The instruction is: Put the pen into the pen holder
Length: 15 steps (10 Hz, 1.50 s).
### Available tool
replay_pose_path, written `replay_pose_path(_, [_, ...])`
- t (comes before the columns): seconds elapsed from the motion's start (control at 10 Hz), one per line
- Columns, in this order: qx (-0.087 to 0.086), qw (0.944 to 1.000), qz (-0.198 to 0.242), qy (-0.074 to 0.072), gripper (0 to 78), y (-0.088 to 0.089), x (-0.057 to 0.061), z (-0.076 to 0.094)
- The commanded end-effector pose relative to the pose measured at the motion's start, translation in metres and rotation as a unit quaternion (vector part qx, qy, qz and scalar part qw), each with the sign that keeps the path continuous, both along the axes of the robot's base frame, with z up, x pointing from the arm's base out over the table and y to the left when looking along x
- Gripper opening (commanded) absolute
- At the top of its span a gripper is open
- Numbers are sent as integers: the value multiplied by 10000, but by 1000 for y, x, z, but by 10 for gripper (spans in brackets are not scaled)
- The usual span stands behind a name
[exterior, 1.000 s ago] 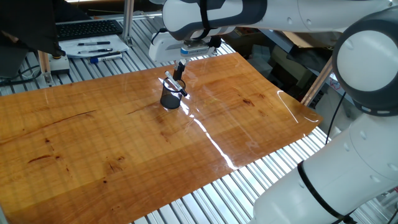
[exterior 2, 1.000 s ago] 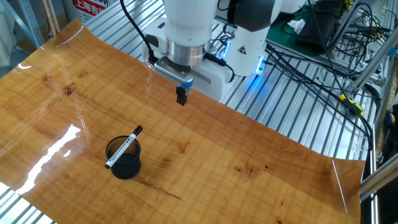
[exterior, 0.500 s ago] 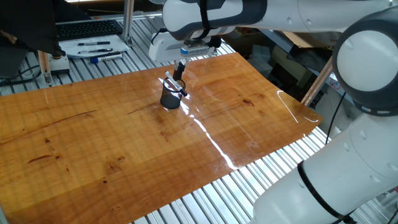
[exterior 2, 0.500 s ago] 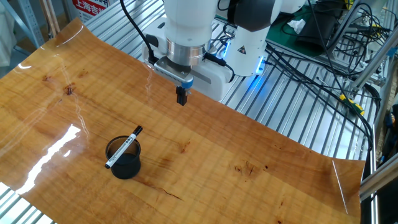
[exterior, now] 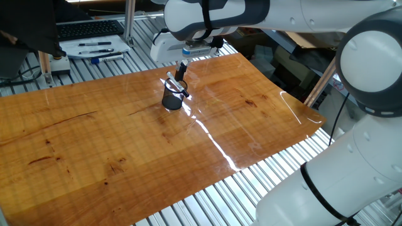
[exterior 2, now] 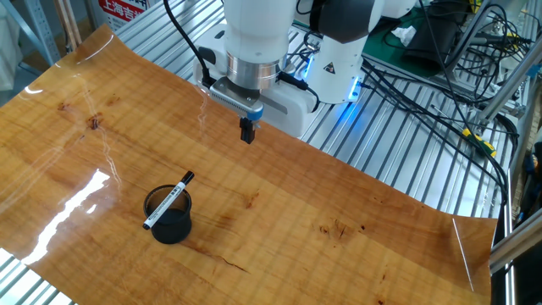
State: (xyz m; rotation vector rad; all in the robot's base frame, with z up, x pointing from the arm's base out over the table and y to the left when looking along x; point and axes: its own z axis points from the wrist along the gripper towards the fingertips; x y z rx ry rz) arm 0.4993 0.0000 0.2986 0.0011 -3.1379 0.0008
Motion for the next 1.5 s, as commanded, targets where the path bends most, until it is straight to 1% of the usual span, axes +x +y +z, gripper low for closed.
replay_pose_path(0.1, [635,9966,102,507,0,0,0,0])
replay_pose_path(0.2, [417,9977,171,509,0,0,0,0])
replay_pose_path(0.3, [342,9979,198,508,0,0,0,0])
replay_pose_path(0.5, [378,9978,176,518,0,0,0,0])
replay_pose_path(0.7, [381,9975,181,560,0,0,0,0])
replay_pose_path(0.9, [383,9975,178,561,0,1,0,-1])
replay_pose_path(1.5, [384,9975,218,547,0,6,5,-16])
